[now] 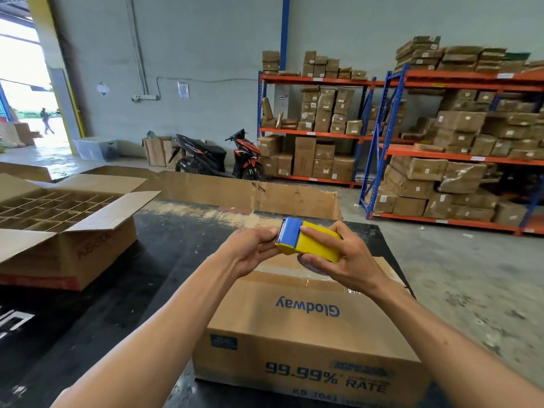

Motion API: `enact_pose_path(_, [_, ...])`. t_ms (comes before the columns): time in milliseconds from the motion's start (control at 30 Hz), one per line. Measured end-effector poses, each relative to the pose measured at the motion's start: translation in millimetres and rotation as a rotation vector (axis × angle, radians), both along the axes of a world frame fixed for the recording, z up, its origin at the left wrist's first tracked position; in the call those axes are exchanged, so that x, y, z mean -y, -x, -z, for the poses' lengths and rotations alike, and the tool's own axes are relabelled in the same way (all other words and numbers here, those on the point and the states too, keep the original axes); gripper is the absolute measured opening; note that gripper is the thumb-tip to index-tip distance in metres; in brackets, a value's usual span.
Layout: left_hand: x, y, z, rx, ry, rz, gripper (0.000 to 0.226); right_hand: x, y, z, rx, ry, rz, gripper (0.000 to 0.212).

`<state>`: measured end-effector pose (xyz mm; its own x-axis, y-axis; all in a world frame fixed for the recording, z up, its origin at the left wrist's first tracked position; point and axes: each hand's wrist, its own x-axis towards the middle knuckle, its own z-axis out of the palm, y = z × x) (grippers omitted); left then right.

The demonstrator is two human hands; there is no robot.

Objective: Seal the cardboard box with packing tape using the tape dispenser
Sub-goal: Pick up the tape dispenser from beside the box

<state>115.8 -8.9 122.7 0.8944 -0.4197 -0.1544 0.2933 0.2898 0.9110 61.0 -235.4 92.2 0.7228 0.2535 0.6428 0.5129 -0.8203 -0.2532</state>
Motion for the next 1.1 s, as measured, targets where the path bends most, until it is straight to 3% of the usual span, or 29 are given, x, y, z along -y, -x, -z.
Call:
enact_pose_path(500, [-22,-11,13,0.005,-0.08,-0.166,0.026,-25,-4,8,-0.002,0.027,-0.015,0.06])
enact_pose_path(867, [-52,-50,16,-0.065,-0.102,-0.269,0.024,-34,-42,-2,-0.117,0.126,-0.089,0.055])
enact_pose_path(1100, [-105,-68,26,-0.05,-0.112,-0.369,0.019,1,-50,4,-0.205,0.154,-0.08,0.054])
